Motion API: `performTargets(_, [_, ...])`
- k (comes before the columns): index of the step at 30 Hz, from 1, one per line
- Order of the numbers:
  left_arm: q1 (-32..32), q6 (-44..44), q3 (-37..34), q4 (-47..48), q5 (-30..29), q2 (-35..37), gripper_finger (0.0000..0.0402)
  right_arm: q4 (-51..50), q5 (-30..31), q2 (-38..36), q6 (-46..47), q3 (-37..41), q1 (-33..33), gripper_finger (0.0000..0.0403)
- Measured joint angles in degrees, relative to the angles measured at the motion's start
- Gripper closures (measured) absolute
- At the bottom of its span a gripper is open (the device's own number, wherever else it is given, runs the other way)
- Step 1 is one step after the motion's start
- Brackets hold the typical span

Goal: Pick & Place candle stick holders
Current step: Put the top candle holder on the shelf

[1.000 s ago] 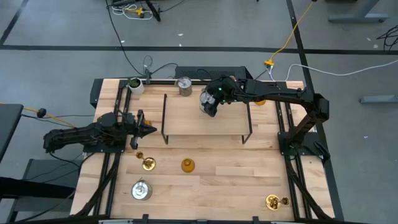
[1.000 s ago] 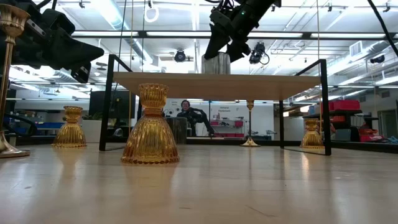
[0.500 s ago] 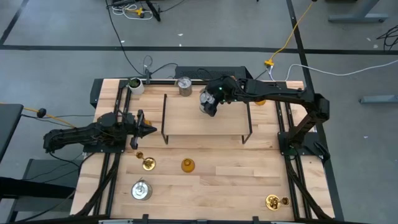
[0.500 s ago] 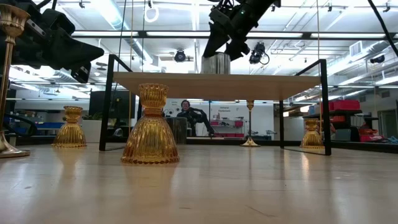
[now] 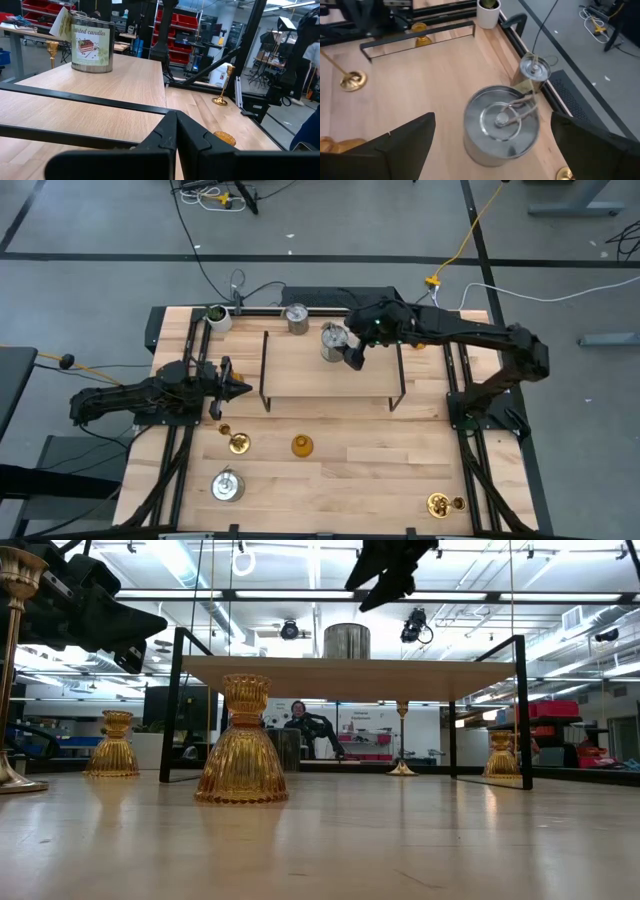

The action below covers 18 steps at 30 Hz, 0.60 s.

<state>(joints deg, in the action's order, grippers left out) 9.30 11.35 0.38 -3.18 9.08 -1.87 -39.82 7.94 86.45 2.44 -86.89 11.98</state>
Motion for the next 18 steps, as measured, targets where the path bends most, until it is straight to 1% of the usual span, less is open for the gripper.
performTargets(10, [0.0,-0.01,0.01,0.0,0.0,0.0,0.0394,-2.35,0.15,-1.51,0.02,0.06,-1.61,0.0005])
performTargets(18, [0.0,0.0,0.0,0.0,0.0,0.0,0.0394,-2.87,0.2,-4.9,0.17,0.06,-4.27,0.0005])
